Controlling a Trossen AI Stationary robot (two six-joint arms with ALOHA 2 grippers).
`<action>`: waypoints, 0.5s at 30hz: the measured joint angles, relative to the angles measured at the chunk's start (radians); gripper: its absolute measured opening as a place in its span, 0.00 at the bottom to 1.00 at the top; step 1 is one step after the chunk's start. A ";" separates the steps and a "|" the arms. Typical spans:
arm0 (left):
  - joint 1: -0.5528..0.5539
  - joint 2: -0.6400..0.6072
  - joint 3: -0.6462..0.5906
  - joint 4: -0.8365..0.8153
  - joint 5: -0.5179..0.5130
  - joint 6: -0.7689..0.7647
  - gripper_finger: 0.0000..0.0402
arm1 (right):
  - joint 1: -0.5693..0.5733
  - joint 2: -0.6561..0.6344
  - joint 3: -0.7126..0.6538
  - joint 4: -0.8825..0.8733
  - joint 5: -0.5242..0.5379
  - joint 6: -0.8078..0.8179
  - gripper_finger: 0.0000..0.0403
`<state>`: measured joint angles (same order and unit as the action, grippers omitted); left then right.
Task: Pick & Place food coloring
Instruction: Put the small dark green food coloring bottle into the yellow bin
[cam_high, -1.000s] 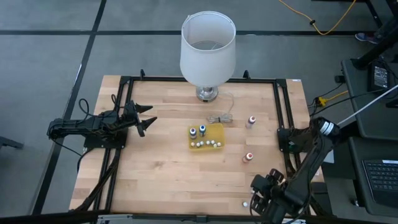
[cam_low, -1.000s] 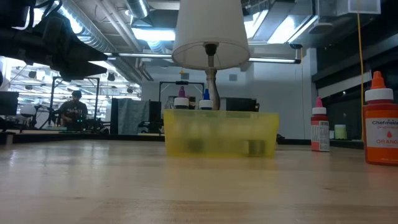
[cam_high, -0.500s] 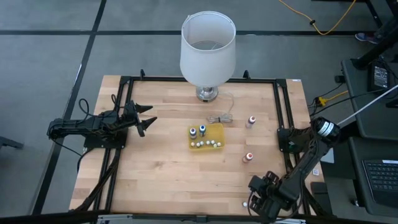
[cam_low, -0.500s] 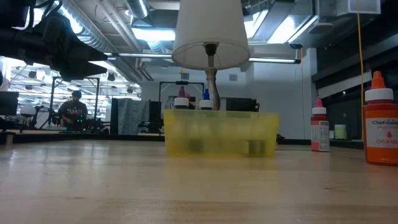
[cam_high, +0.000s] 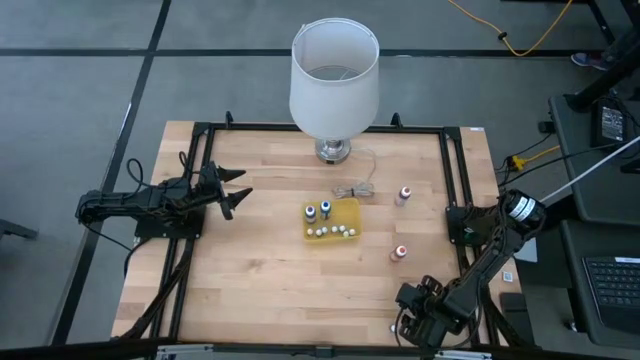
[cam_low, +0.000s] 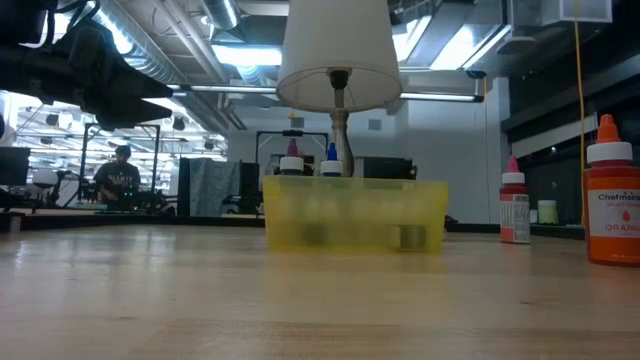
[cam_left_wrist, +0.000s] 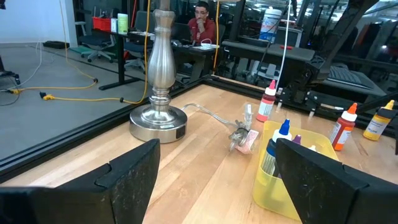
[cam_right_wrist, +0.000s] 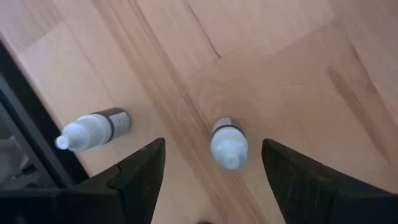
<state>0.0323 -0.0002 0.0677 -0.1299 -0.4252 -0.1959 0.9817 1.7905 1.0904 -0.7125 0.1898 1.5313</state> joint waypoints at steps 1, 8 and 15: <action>0.000 0.000 0.000 0.000 0.000 0.000 0.78 | 0.000 0.000 0.000 0.002 0.001 -0.005 0.66; 0.000 0.000 0.000 0.000 0.000 0.000 0.78 | -0.004 0.000 0.000 -0.003 0.001 -0.006 0.63; 0.000 0.000 0.000 0.000 0.000 0.000 0.77 | -0.004 0.000 0.000 -0.006 0.000 -0.007 0.42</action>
<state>0.0322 -0.0002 0.0677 -0.1299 -0.4252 -0.1963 0.9779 1.7905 1.0904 -0.7185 0.1902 1.5246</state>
